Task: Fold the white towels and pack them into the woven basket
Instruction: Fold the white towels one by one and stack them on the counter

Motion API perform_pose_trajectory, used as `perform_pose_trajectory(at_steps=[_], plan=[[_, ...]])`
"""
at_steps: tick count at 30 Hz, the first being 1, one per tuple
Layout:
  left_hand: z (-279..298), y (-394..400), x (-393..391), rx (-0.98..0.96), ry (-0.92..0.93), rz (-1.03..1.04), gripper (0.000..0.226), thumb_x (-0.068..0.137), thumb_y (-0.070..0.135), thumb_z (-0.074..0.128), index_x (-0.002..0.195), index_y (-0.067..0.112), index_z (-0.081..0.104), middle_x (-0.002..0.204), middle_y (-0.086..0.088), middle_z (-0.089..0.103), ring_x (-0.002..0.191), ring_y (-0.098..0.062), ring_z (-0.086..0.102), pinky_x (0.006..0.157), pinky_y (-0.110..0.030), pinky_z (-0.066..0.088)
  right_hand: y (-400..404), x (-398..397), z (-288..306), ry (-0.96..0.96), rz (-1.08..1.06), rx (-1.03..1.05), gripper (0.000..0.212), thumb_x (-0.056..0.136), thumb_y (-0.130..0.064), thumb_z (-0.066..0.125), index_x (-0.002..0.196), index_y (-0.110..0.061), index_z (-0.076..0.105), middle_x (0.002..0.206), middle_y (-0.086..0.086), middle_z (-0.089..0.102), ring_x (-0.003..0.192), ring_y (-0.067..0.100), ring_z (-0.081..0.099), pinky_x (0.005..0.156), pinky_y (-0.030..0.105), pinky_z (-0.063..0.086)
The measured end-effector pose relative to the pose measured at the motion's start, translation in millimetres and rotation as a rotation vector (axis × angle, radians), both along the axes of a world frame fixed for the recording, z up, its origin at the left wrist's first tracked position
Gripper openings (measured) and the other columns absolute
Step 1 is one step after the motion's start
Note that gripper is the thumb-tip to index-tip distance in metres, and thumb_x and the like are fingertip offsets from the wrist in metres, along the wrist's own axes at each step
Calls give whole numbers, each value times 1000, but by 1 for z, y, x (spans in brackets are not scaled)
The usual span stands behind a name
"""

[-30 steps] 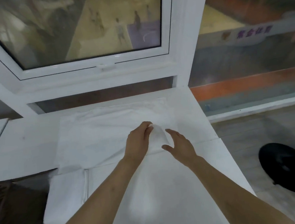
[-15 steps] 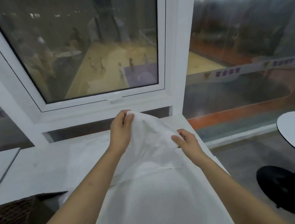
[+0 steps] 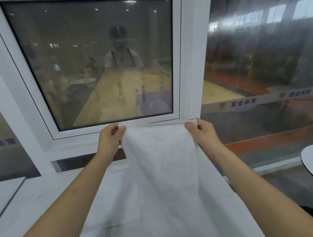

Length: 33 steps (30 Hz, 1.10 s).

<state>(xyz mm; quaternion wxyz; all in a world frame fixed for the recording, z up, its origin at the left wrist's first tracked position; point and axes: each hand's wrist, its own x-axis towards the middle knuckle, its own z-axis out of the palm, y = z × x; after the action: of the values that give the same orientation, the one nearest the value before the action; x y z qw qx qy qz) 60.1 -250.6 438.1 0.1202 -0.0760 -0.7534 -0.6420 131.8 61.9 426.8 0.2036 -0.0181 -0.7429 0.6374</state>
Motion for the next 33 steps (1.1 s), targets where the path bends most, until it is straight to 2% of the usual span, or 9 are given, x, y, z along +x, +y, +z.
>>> perform_pose_trajectory(at_steps=[2,6,13,16,19,24,28,30,33], plan=[[-12,-1,-15,-7,-74,-27,22,98,16,63,84,0,65,76,-5,65,72,-19,58,74,-40,55,4,-16,-6,-40,-5,12,48,83,-42,71,90,5,62,77,4,57,72,16,51,67,34,40],[-13,4,-35,31,-166,-39,21,99,12,62,85,-4,62,83,-10,63,79,-24,60,76,-36,57,7,-43,-1,-95,-51,15,25,91,-20,74,81,2,65,71,1,59,65,14,52,58,25,42],[53,8,-48,51,-19,-3,31,97,20,64,75,-1,54,71,-6,51,74,-20,49,75,-42,52,7,-53,58,33,-91,26,28,95,-22,71,69,-15,62,68,-3,56,63,10,50,59,26,39],[81,11,-28,50,94,-17,26,99,18,62,74,10,62,65,6,57,68,-16,51,68,-36,48,10,-38,79,98,-78,-4,31,92,-30,73,77,-5,64,74,5,59,70,15,55,65,31,42],[91,10,2,48,171,-34,26,100,18,61,73,15,61,61,14,55,65,-11,49,67,-35,45,12,-18,82,111,-69,-16,52,84,-44,75,95,6,63,83,24,61,78,20,58,73,39,45],[62,-3,54,12,170,-64,20,99,19,61,81,13,68,68,11,64,67,-9,54,70,-35,47,9,40,56,60,-58,47,29,96,-24,70,95,4,68,85,11,67,78,17,60,71,37,47],[9,-13,115,-9,95,-58,16,98,19,62,88,17,73,89,3,73,81,-14,63,72,-40,56,8,92,10,-31,22,23,15,97,-16,69,94,-2,73,89,15,72,80,15,64,75,35,54],[-23,-15,146,-19,55,-70,15,99,18,62,91,17,74,92,2,75,85,-16,67,81,-47,57,9,121,-18,-70,46,8,14,98,-15,68,90,-5,74,84,8,71,77,14,63,73,33,54],[-72,-18,193,-32,-10,-62,19,100,17,61,88,23,76,95,3,76,91,-21,70,87,-53,57,15,159,-62,-142,102,19,22,97,-23,71,89,-2,71,84,10,69,80,17,63,80,43,54]])
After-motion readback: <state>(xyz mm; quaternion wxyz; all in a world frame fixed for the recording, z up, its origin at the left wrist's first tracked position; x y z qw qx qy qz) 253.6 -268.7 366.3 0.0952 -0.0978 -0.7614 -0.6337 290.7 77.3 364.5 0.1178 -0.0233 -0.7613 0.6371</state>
